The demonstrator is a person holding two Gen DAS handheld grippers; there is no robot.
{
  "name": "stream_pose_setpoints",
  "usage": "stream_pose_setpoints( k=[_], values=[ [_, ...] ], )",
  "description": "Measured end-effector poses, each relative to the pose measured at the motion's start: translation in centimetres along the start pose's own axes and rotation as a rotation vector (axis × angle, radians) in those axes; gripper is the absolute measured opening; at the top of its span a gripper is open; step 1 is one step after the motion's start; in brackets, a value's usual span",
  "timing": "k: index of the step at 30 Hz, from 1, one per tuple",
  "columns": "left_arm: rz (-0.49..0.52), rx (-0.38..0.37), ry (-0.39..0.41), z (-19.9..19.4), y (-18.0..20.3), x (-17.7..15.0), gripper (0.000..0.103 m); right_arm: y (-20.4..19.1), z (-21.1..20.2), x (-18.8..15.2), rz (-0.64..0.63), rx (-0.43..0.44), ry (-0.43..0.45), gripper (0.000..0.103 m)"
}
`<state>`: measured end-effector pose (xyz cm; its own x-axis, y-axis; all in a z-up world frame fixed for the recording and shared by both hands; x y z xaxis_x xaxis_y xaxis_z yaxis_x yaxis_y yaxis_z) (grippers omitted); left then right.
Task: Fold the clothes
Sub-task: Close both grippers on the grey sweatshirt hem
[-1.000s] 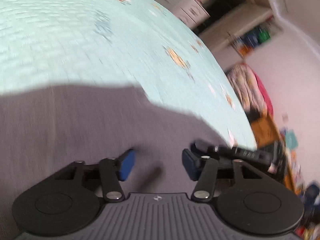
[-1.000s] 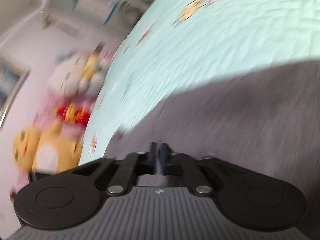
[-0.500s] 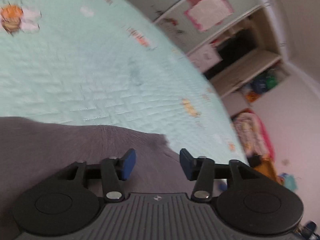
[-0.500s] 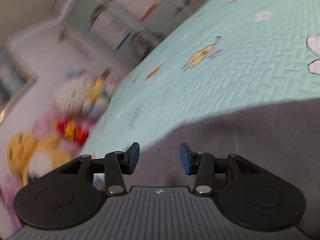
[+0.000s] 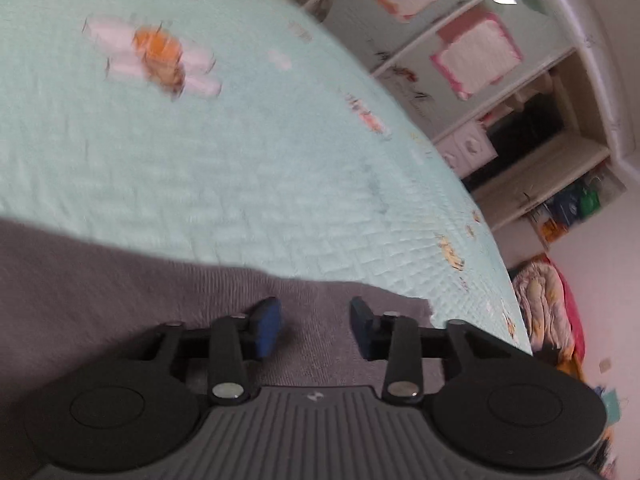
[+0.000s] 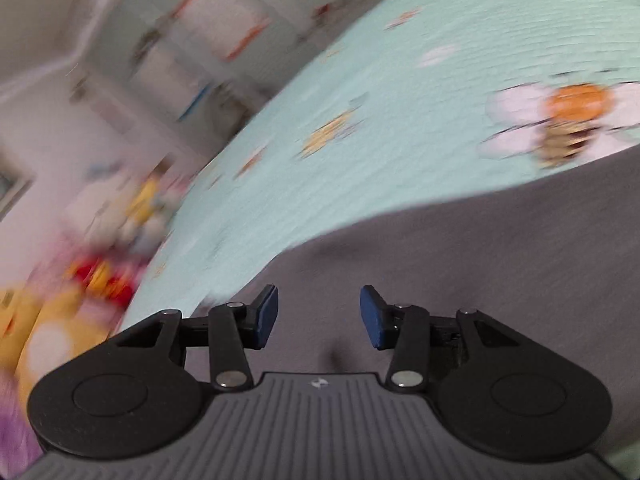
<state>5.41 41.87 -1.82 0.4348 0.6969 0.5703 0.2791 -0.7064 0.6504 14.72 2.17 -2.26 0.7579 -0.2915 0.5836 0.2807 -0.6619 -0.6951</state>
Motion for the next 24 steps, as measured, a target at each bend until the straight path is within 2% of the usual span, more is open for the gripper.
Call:
stream_pose_setpoints(
  k=[1,3,4,5,6,7,9,11,12,13,15,17,18,19,21,24],
  values=[
    [0.04,-0.017,-0.022,-1.0,0.5,-0.5,0.049,-1.1,0.2,-1.6,-0.019,0.033,-0.046,0.047],
    [0.046,-0.091,-0.081,-2.7,0.6,-1.8,0.052,-2.8,0.7,-4.8,-0.034,0.088,-0.125,0.046],
    [0.051,-0.096,-0.103,-2.9,0.2,-2.4,0.052,-3.5,0.9,-6.4,-0.034,0.112,-0.161,0.046],
    [0.081,-0.052,-0.108,-2.5,-0.7,-2.8,0.052,-4.0,1.2,-7.8,-0.036,0.128,-0.189,0.046],
    [0.097,0.005,-0.101,-1.9,-2.3,-2.6,0.037,-4.0,1.7,-8.4,-0.049,0.116,-0.183,0.044],
    [0.106,0.062,-0.091,-1.4,-4.1,-2.3,0.005,-4.1,1.8,-8.5,-0.073,0.102,-0.156,0.043],
    [-0.02,0.038,-0.07,-1.3,-6.4,-1.1,0.005,-5.4,1.9,-8.1,-0.144,0.066,-0.126,0.045],
    [-0.002,0.053,-0.031,-2.0,-6.2,-0.4,0.004,-8.5,1.8,-8.7,-0.279,0.072,-0.11,0.045],
    [0.001,0.044,-0.019,-2.7,-5.6,-0.5,0.008,-10.0,1.4,-9.9,-0.368,0.087,-0.122,0.045],
    [-0.005,0.031,-0.008,-3.4,-5.0,-0.8,0.019,-12.2,1.8,-11.2,-0.472,0.097,-0.139,0.045],
    [-0.046,-0.002,0.02,-5.8,-3.9,-2.1,0.029,-16.5,2.8,-15.0,-0.685,0.127,-0.174,0.045],
    [-0.102,-0.044,0.056,-8.5,-2.8,-3.7,0.035,-20.1,3.9,-19.0,-0.826,0.161,-0.202,0.044],
    [-0.138,-0.072,0.08,-10.0,-2.3,-4.8,0.044,-21.7,4.5,-20.8,-0.889,0.172,-0.211,0.044],
    [-0.163,-0.089,0.091,-10.9,-1.8,-5.9,0.051,-22.8,5.4,-21.6,-0.92,0.159,-0.205,0.044],
    [-0.206,-0.102,0.086,-11.8,-1.1,-8.2,0.056,-25.0,7.1,-23.4,-0.958,0.136,-0.192,0.044],
    [-0.316,-0.087,0.041,-10.8,-1.7,-10.8,0.056,-27.2,8.7,-25.2,-1.013,0.096,-0.162,0.044]
  ],
)
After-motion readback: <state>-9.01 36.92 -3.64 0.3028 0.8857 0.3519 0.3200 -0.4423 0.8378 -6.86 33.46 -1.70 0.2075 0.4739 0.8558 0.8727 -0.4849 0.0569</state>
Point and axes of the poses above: each gripper's, at about its wrist camera, not at the fingertips, and z roughly the way its jaws point, y to its right, x to its top, the point moved 10 cm from there along z, roughly the way its jaws point, and after that the axes turned 3 degrees about y, right-handed, at the moved point
